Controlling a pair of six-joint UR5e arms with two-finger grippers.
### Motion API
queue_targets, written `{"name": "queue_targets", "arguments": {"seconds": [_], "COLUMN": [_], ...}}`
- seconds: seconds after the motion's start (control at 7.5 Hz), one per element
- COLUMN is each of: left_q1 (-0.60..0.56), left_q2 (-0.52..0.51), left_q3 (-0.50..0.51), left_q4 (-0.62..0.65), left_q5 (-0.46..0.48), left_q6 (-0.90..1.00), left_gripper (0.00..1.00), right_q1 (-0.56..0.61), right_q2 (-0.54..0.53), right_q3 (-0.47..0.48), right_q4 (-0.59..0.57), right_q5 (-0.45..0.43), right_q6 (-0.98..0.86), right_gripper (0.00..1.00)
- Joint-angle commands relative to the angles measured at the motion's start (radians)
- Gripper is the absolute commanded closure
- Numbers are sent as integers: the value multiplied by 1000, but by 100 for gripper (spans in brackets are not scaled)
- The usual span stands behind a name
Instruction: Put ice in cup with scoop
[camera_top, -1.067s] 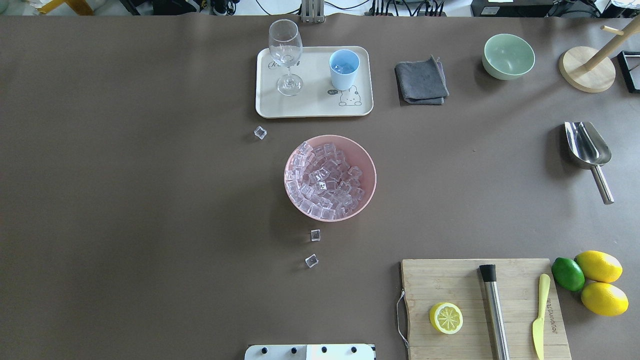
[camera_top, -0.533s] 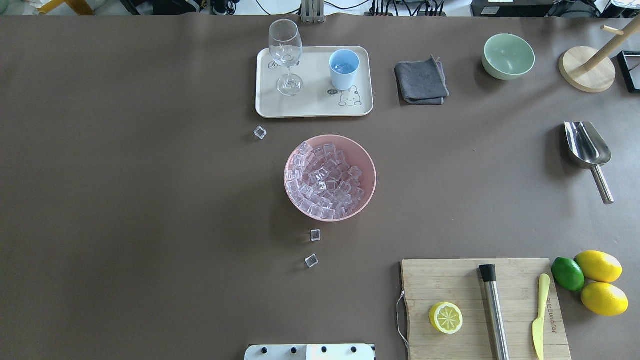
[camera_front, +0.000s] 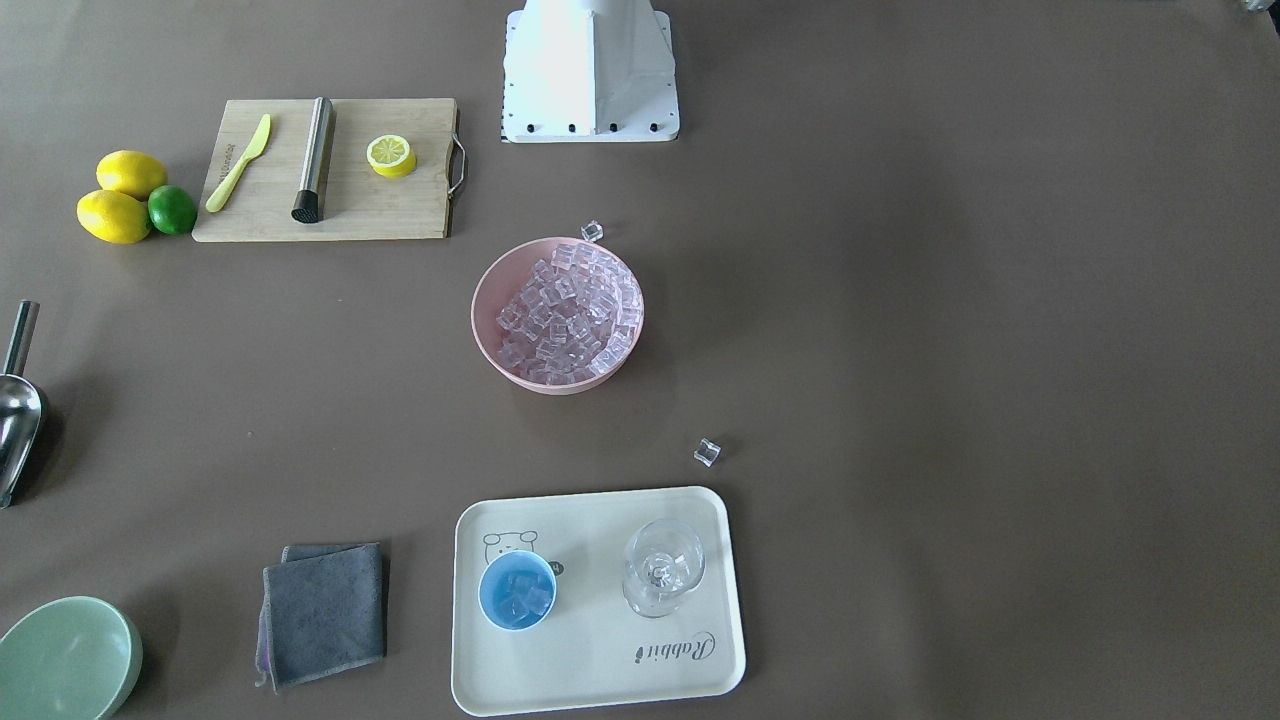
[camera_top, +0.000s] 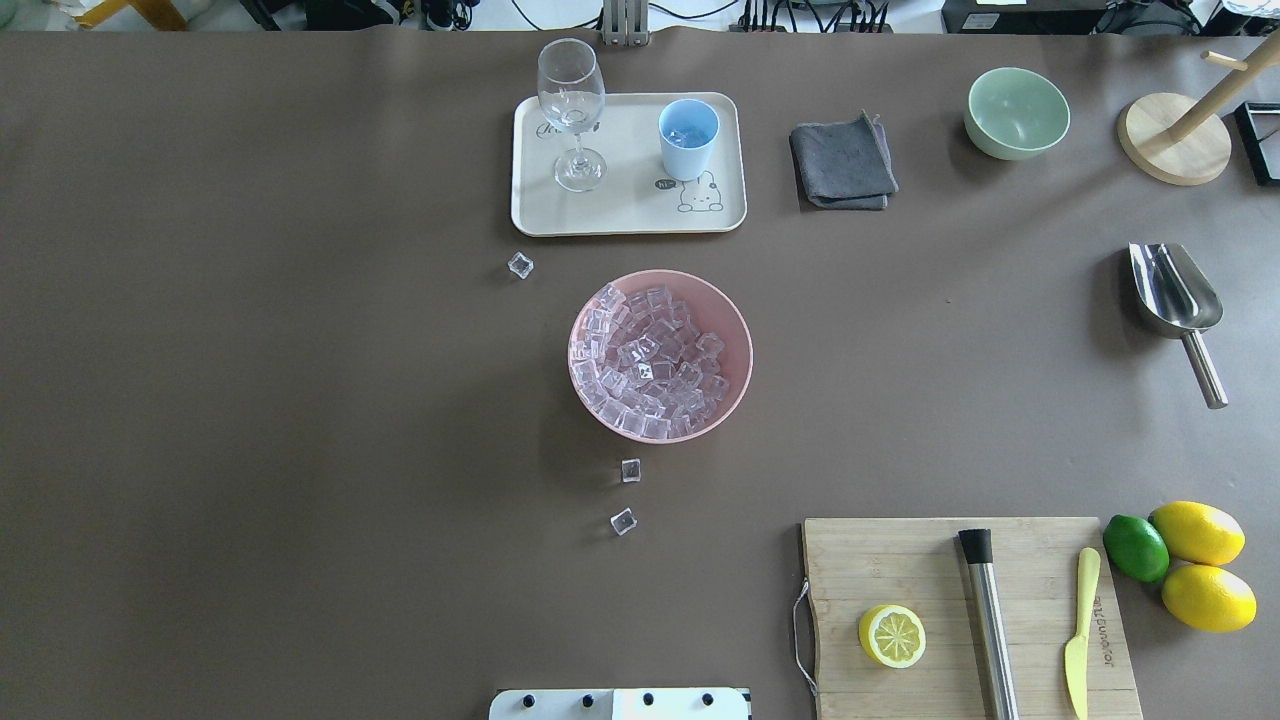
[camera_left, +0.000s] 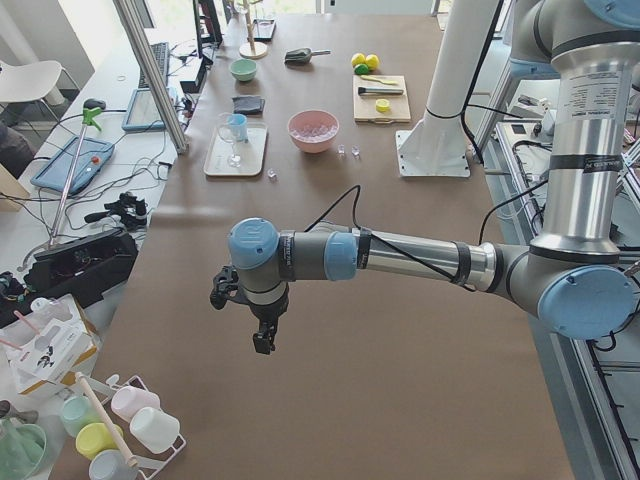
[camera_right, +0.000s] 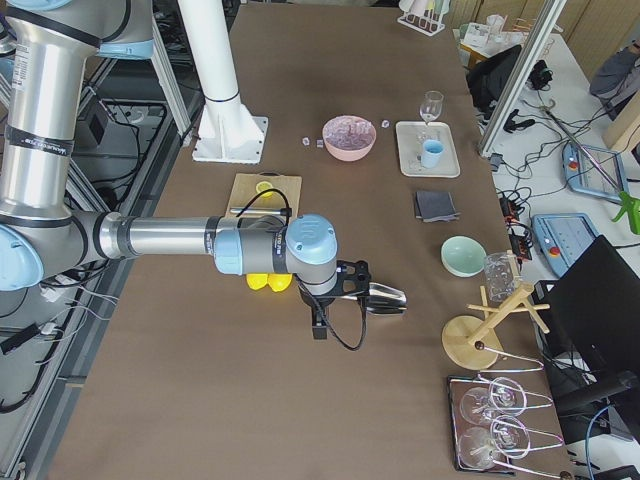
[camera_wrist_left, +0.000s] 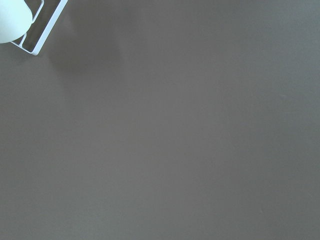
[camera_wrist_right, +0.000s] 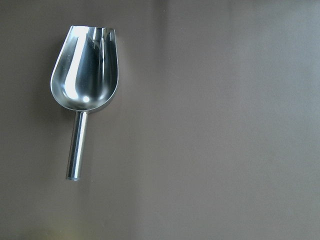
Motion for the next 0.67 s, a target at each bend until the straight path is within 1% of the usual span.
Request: {"name": "queue_targets", "arguments": {"seconds": [0.0,0.53], "left_q1": [0,0], "left_q2": [0,-2], "left_q3": [-1,0], "left_q4": [0,0], "left_q5": [0,0], "left_q6": [0,0], "left_gripper": [2,2], "right_q1": [1,1], "right_q2": [0,0], "right_q3": [-5,-16], "right_q4": [-3,-3], "right_q5": [-18,-26], "right_q6": [-5,-5], "right_gripper": [0,0]}}
